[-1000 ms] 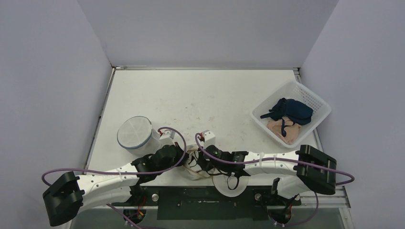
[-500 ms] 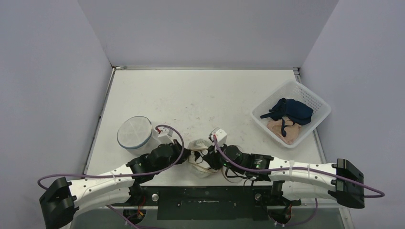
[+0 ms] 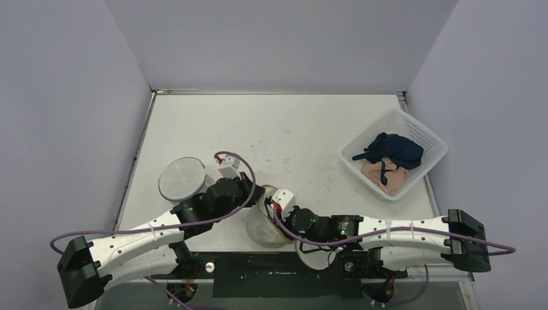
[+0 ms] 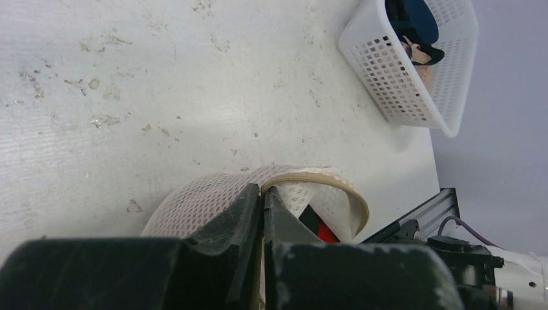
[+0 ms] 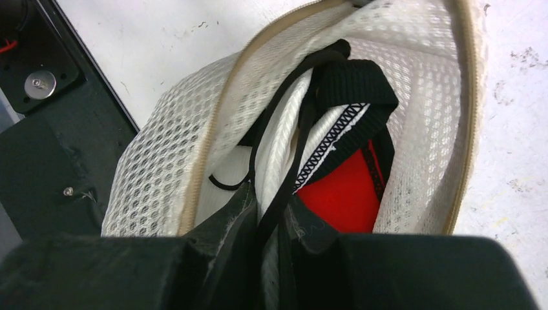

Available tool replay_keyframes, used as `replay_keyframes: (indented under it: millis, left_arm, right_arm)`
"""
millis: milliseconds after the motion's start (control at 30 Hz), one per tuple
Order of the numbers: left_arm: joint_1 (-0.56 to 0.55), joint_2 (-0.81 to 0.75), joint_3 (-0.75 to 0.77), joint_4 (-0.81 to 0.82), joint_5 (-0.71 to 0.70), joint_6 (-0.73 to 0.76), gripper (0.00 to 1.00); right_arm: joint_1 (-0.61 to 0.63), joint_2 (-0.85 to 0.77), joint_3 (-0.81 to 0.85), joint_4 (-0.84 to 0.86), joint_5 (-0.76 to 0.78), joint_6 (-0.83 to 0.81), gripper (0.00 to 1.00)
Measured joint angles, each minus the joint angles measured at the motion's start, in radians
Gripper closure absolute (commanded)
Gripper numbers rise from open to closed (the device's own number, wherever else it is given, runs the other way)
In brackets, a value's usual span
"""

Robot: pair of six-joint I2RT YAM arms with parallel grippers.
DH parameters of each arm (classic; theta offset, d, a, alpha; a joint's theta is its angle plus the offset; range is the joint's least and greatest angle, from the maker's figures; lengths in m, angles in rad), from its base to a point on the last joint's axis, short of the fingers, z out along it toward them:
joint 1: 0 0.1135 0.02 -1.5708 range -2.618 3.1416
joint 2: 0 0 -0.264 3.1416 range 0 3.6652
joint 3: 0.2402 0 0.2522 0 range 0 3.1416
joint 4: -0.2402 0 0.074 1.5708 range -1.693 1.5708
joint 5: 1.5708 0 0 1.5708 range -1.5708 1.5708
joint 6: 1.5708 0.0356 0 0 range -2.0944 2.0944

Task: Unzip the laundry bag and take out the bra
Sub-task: Pick up the bra from the laundry bag.

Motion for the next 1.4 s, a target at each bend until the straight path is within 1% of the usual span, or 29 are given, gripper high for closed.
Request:
replay_keyframes:
  millis: [167, 300, 433, 567, 733, 867, 1000, 1200, 1400]
  left_arm:
    - [0.013, 0.045, 0.035, -0.002, 0.000, 0.026, 1.00]
    - [0.031, 0.075, 0.034, -0.017, 0.005, 0.028, 1.00]
    - [0.037, 0.074, 0.014, 0.000, 0.011, 0.027, 1.00]
    - [0.039, 0.056, -0.039, 0.026, 0.011, 0.027, 1.00]
    - [0.040, 0.032, -0.092, 0.046, 0.011, 0.027, 1.00]
    - [0.040, 0.022, -0.128, 0.096, 0.010, 0.027, 1.00]
    - [0.041, 0.022, -0.169, 0.146, 0.010, 0.026, 1.00]
    - [0.040, 0.021, -0.254, 0.233, 0.014, 0.022, 1.00]
    - [0.040, -0.003, -0.277, 0.280, 0.019, 0.021, 1.00]
  right_arm:
    - [0.076, -0.009, 0.000, -0.003, 0.098, -0.029, 0.95]
    - [0.118, -0.064, -0.004, 0.012, 0.179, -0.048, 0.95]
    - [0.122, -0.148, -0.020, 0.024, 0.269, -0.047, 0.95]
    - [0.122, -0.207, -0.042, 0.053, 0.364, -0.026, 0.95]
    - [0.108, -0.215, -0.047, 0.084, 0.447, 0.043, 0.95]
    - [0.067, -0.195, -0.047, 0.100, 0.447, 0.111, 0.95]
    - [-0.005, -0.193, -0.069, 0.117, 0.418, 0.195, 0.95]
    - [-0.089, -0.275, -0.143, 0.151, 0.338, 0.281, 0.95]
    - [-0.104, -0.328, -0.148, 0.206, 0.298, 0.322, 0.95]
